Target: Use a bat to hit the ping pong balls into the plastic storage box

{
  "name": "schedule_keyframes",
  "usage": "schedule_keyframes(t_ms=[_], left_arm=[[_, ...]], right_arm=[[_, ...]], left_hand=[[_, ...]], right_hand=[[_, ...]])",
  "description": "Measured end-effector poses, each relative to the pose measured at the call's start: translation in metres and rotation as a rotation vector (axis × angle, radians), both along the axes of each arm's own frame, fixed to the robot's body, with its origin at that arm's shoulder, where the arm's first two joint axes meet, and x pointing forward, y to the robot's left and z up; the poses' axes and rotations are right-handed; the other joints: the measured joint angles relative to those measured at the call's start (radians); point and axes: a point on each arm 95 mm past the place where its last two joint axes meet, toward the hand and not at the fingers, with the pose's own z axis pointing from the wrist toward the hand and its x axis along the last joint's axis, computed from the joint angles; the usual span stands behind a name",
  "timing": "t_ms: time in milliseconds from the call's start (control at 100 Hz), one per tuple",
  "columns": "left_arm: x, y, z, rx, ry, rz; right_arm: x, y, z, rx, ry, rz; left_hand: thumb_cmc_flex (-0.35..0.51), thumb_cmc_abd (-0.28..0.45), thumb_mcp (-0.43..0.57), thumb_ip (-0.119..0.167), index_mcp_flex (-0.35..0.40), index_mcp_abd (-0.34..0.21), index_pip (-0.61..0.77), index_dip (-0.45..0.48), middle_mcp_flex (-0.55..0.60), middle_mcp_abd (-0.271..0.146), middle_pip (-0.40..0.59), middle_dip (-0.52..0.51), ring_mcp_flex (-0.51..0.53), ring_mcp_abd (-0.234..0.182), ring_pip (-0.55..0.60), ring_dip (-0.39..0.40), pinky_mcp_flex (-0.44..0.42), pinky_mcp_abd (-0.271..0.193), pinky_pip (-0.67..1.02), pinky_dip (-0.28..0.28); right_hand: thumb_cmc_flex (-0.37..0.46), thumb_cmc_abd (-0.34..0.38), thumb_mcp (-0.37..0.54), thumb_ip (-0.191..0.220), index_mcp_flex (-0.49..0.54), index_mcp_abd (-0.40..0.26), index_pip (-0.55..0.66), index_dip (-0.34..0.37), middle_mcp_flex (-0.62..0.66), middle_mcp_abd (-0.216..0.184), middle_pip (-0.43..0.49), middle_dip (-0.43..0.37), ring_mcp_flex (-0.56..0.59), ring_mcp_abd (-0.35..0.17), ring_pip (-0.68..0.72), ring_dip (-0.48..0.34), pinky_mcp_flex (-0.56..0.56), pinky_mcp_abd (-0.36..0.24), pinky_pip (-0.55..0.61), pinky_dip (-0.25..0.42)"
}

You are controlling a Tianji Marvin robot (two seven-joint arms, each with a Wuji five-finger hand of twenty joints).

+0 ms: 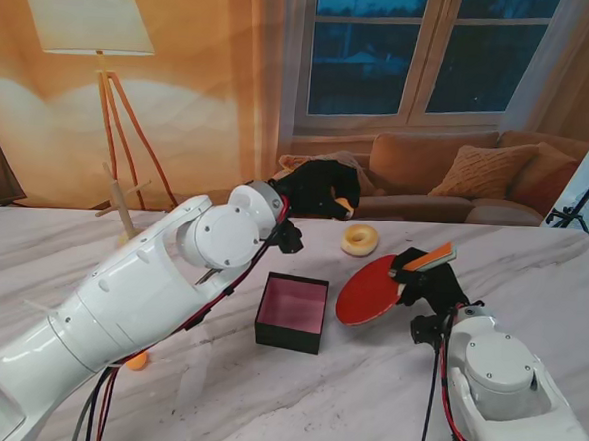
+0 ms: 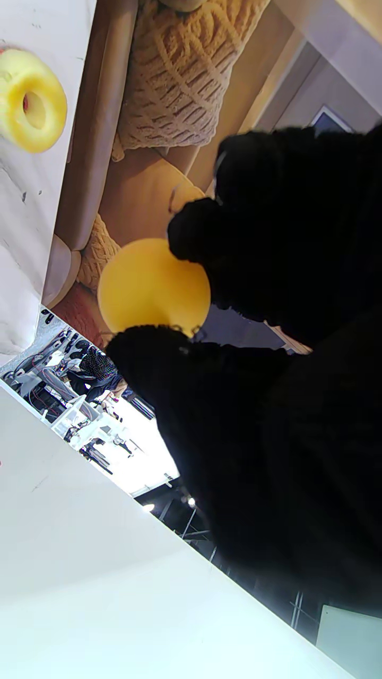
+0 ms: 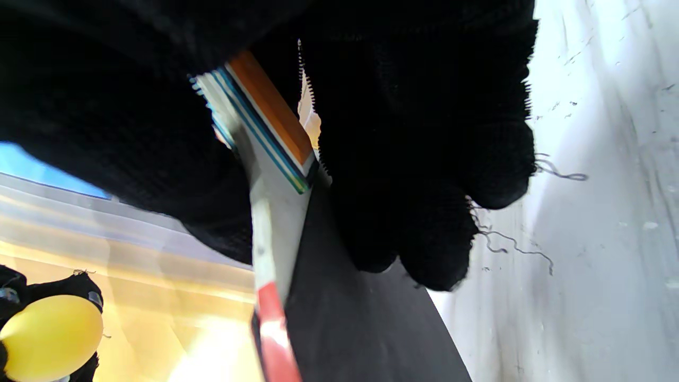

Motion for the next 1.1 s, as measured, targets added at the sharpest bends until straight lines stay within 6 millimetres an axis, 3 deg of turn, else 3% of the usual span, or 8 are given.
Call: schedule_keyframes(t_ms=[550, 670, 800, 920, 1060, 1100], left_arm=[[-0.005, -0.010, -0.010, 0.023, 0.051, -0.055], [-0.007, -0.012, -0.012, 0.033, 0.063, -0.073], [-0.010, -0.015, -0.016, 0.058, 0.078, -0.107], [-0.011, -0.015, -0.018, 0.072, 0.085, -0.128], [-0.012, -0.015, -0.021, 0.107, 0.105, -0.167], [-0.012, -0.015, -0.022, 0.117, 0.111, -0.178]], right_arm=[[0.012, 0.003, 0.002, 0.020, -0.024, 0.021], [0.012, 0.003, 0.002, 0.021, -0.027, 0.022], [0.012, 0.004, 0.004, 0.036, -0.040, 0.024], [0.010, 0.006, 0.009, 0.042, -0.060, 0.039], [0.008, 0.009, 0.013, 0.044, -0.075, 0.061], [0.008, 0.009, 0.014, 0.043, -0.077, 0.066]], left_hand=[[0.000, 0.016, -0.008, 0.000, 0.000, 0.001, -0.022, 0.000, 0.000, 0.001, -0.009, 0.000, 0.000, 0.000, -0.008, -0.004, 0.003, 0.000, 0.000, -0.022], [0.000, 0.017, -0.011, 0.000, 0.000, 0.002, -0.037, 0.000, 0.000, 0.001, -0.012, 0.000, 0.005, 0.000, -0.016, -0.043, 0.011, 0.000, 0.000, -0.046], [-0.021, 0.053, -0.012, 0.001, -0.032, 0.011, -0.114, -0.027, -0.001, 0.001, -0.033, -0.010, -0.007, 0.007, -0.096, -0.123, -0.001, 0.002, -0.001, -0.080], [-0.046, 0.079, -0.022, 0.006, -0.033, 0.011, -0.187, -0.051, -0.002, 0.000, 0.004, -0.075, -0.030, 0.018, -0.148, -0.187, -0.026, 0.008, -0.014, -0.086], [-0.069, 0.093, -0.038, 0.007, -0.033, 0.011, -0.251, -0.058, -0.002, -0.016, 0.043, -0.146, -0.054, 0.025, -0.178, -0.206, -0.052, 0.010, -0.035, -0.086], [-0.078, 0.097, -0.049, 0.018, -0.033, 0.011, -0.275, -0.061, -0.002, -0.027, 0.055, -0.166, -0.054, 0.025, -0.182, -0.207, -0.054, 0.010, -0.038, -0.086]], right_hand=[[0.000, 0.011, -0.016, -0.002, 0.000, -0.018, -0.013, 0.020, 0.000, -0.012, -0.022, 0.021, -0.023, -0.005, -0.009, 0.006, -0.024, -0.012, -0.023, 0.012], [0.000, 0.011, -0.016, -0.002, 0.000, -0.019, -0.013, 0.022, 0.000, -0.013, -0.022, 0.022, -0.023, -0.006, -0.009, 0.006, -0.024, -0.012, -0.025, 0.013], [0.000, 0.011, -0.017, -0.002, 0.000, -0.019, -0.014, 0.026, 0.000, -0.014, -0.023, 0.023, -0.023, -0.006, -0.010, 0.007, -0.024, -0.012, -0.029, 0.017], [0.000, 0.011, -0.018, -0.002, 0.000, -0.019, -0.014, 0.026, 0.000, -0.014, -0.023, 0.023, -0.023, -0.007, -0.010, 0.016, -0.024, -0.012, -0.029, 0.019], [0.000, 0.011, -0.018, -0.002, 0.000, -0.020, -0.014, 0.026, 0.000, -0.014, -0.023, 0.025, -0.023, -0.007, -0.010, 0.016, -0.024, -0.012, -0.030, 0.023], [0.000, 0.011, -0.018, -0.002, 0.000, -0.020, -0.014, 0.026, 0.000, -0.014, -0.024, 0.027, -0.023, -0.007, -0.010, 0.017, -0.024, -0.012, -0.030, 0.023]])
